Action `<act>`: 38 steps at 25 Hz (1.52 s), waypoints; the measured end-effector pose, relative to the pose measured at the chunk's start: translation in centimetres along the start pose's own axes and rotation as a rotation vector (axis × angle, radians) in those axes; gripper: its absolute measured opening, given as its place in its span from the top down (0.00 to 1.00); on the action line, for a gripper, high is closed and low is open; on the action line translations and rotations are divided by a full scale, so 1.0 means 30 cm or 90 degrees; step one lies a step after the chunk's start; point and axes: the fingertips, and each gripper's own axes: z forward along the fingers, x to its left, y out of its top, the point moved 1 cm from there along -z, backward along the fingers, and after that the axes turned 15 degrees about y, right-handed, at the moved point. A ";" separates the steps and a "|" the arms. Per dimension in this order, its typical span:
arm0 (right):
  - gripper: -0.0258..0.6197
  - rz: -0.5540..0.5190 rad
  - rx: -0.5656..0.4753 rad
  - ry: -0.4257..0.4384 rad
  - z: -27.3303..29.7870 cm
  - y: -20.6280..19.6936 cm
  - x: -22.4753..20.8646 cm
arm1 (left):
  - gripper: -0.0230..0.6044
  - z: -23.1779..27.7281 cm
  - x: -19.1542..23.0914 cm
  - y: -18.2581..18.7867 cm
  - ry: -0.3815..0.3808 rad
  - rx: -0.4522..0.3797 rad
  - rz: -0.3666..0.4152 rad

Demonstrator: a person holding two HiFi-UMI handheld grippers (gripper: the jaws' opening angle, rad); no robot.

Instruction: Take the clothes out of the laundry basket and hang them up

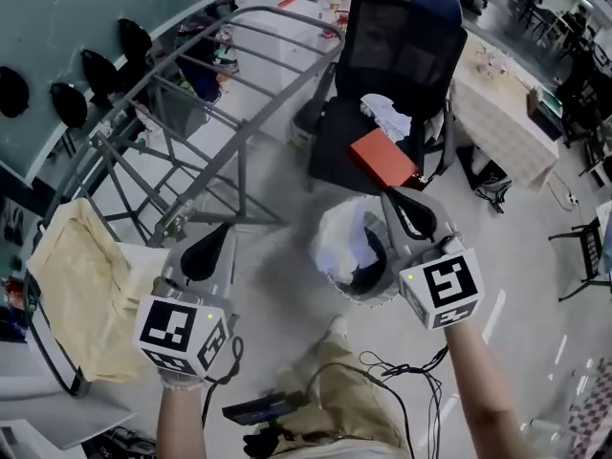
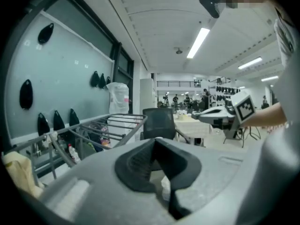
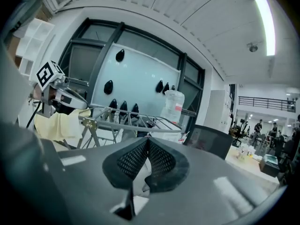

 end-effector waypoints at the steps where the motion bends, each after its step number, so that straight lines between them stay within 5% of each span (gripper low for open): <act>1: 0.96 0.004 0.011 0.000 -0.001 -0.047 -0.035 | 0.97 0.052 -0.033 -0.023 -0.002 0.013 -0.006; 11: 0.96 0.096 0.090 0.040 0.109 -0.536 -0.190 | 0.97 0.453 -0.253 -0.429 -0.054 0.164 -0.095; 14: 0.92 0.151 0.127 0.046 0.150 -0.675 -0.198 | 0.81 0.543 -0.287 -0.574 -0.076 0.217 -0.128; 16: 0.80 0.175 0.145 0.056 0.178 -0.759 -0.197 | 0.79 0.602 -0.297 -0.671 -0.082 0.246 -0.148; 21: 0.78 0.204 0.181 0.043 0.237 -0.952 -0.184 | 0.76 0.749 -0.313 -0.946 -0.119 0.308 -0.236; 30: 0.78 0.235 0.158 0.027 0.343 -1.201 -0.168 | 0.73 0.969 -0.364 -1.422 -0.156 0.446 -0.345; 38: 0.78 0.242 0.159 0.016 0.390 -1.375 -0.177 | 0.71 1.120 -0.378 -1.734 -0.135 0.512 -0.410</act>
